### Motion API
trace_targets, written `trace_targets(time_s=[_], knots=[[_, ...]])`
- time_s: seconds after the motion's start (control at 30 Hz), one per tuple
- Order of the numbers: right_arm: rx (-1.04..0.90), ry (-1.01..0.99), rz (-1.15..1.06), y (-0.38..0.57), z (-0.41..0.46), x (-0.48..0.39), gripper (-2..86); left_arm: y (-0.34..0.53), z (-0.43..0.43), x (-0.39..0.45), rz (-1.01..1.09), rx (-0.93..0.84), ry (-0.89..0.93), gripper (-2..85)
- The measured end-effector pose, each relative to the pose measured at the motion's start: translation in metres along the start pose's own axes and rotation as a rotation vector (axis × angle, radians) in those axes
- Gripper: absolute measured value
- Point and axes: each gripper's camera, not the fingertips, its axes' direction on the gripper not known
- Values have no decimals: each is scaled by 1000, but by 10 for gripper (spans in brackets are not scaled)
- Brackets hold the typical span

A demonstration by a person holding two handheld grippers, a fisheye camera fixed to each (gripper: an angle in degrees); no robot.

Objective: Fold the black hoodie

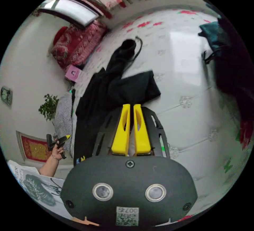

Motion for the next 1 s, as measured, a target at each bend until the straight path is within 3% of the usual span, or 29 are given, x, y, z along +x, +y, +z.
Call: trace_targets(time_s=[0.1,0.2,0.27,0.33,0.43,0.5,0.6,0.8,1.0], knots=[[266,14,25,30,-85,14,3,-28,-9,-5,4,46,4,-10],[492,282,93,92,-192,39,3,-51,-9,-9,23,58,-3,-9],[626,515,271,144,-263,77,7,-63,-4,-13,30,46,-12,-9],[650,620,427,175,-297,115,13,-78,5,-19,31,30,-27,-8],[543,611,689,212,-313,181,21,-97,14,-30,-3,22,-14,-1],[526,637,733,226,-305,186,26,-108,15,-38,-41,33,10,14],[438,618,596,219,-261,158,31,-125,17,-48,-79,72,67,41],[-13,458,13,180,-86,35,38,-177,35,-71,-164,99,203,105],[-357,545,-432,207,46,-55,43,-213,69,-56,-114,-15,237,44]])
